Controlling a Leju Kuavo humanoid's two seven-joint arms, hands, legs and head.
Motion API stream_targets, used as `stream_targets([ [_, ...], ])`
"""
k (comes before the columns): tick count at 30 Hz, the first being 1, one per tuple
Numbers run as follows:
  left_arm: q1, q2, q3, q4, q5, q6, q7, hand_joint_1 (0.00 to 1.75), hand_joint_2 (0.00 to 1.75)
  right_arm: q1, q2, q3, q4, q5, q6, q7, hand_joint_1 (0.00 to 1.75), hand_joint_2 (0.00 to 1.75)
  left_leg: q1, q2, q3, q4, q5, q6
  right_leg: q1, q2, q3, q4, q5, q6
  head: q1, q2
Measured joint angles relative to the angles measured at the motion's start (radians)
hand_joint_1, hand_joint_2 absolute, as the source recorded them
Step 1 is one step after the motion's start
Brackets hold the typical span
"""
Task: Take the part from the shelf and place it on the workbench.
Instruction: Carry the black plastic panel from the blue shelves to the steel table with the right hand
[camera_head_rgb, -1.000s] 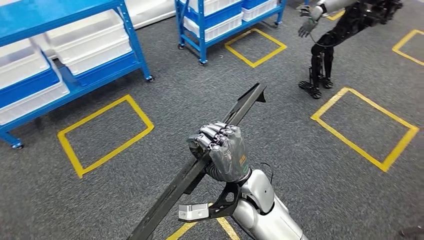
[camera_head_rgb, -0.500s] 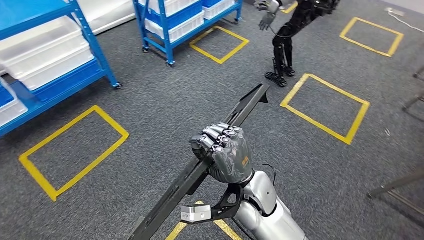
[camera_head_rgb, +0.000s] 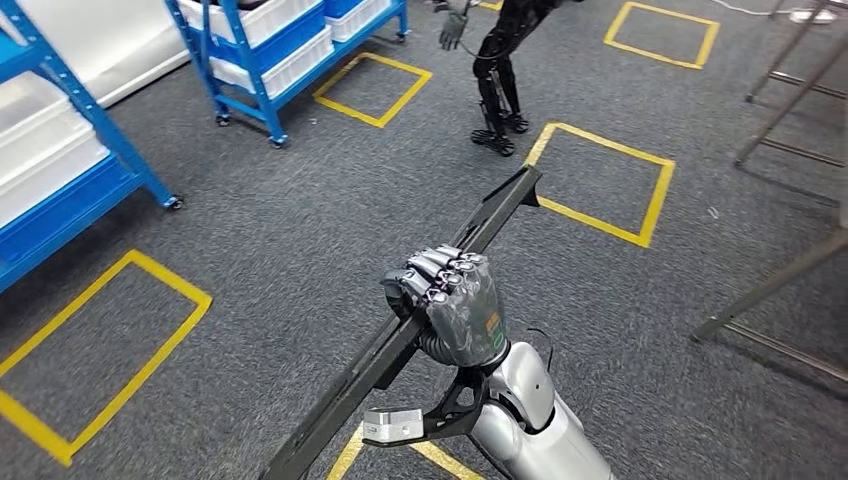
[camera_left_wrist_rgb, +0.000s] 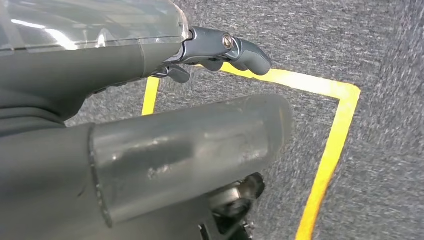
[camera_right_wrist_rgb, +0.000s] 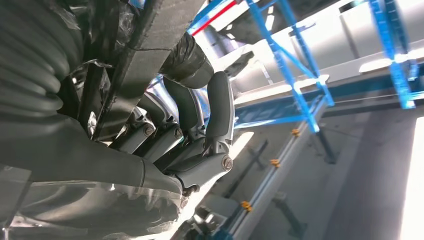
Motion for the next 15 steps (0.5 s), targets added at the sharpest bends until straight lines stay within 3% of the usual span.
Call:
stream_targets([
  [2, 0.001, 0.0, 0.0, 0.0, 0.003, -0.001, -0.001, 0.0, 0.0, 0.001, 0.0, 0.0, 0.0, 0.0, 0.0, 0.0, 1.75, 1.75, 0.004, -0.016, 0.036, -0.097, 0.072, 0.001, -0.001, 0.029, -0.001, 0.008, -0.002, 0.003, 0.0, 0.0],
  [4, 0.001, 0.001, 0.001, 0.0, 0.006, -0.005, -0.003, 0.0, 0.0, 0.0, 0.0, 0.0, 0.0, 0.0, 0.0, 0.0, 1.75, 1.75, 0.009, -0.063, 0.083, -0.212, 0.121, 0.004, -0.001, 0.055, -0.008, 0.018, -0.005, 0.011, 0.0, 0.0],
  [6, 0.001, 0.001, 0.003, 0.0, 0.008, -0.006, -0.005, 0.0, 0.0, 0.001, 0.001, 0.0, -0.002, -0.001, 0.0, -0.001, 1.75, 1.75, 0.008, -0.086, 0.097, -0.248, 0.125, 0.01, -0.002, 0.076, -0.018, 0.022, -0.001, 0.025, 0.0, 0.0],
  [8, 0.0, 0.0, 0.003, 0.0, 0.009, -0.005, -0.008, 0.0, 0.0, 0.003, 0.001, -0.002, -0.003, -0.001, 0.0, -0.002, 1.75, 1.75, 0.007, -0.065, 0.099, -0.255, 0.133, 0.023, -0.006, 0.087, -0.025, 0.02, 0.004, 0.037, 0.0, 0.0],
  [10, -0.002, -0.001, 0.004, 0.0, 0.009, -0.003, -0.01, 0.0, 0.0, 0.004, 0.0, -0.005, -0.004, 0.002, 0.0, -0.002, 1.75, 1.75, 0.008, -0.039, 0.101, -0.265, 0.141, 0.04, -0.003, 0.043, -0.043, 0.055, -0.02, 0.045, 0.002, 0.0],
  [12, -0.002, 0.0, 0.004, 0.0, 0.009, -0.003, -0.013, 0.0, 0.0, 0.003, 0.0, -0.007, -0.005, 0.006, 0.0, -0.002, 1.75, 1.75, 0.005, -0.012, 0.101, -0.269, 0.144, 0.049, -0.002, -0.02, -0.091, 0.161, -0.082, 0.051, 0.004, 0.0],
  [14, 0.001, 0.001, 0.005, 0.0, 0.009, -0.003, -0.015, 0.0, 0.0, 0.004, -0.001, -0.009, -0.005, 0.01, 0.0, -0.001, 1.75, 1.75, 0.0, 0.018, 0.1, -0.269, 0.143, 0.051, -0.006, -0.039, -0.14, 0.267, -0.126, 0.056, 0.004, 0.0],
  [15, 0.002, 0.001, 0.005, 0.0, 0.009, -0.002, -0.016, 0.0, 0.0, 0.005, -0.002, -0.01, -0.005, 0.011, 0.0, -0.001, 1.75, 1.75, -0.001, 0.033, 0.099, -0.269, 0.142, 0.051, -0.008, -0.043, -0.143, 0.278, -0.123, 0.057, 0.004, 0.0],
])
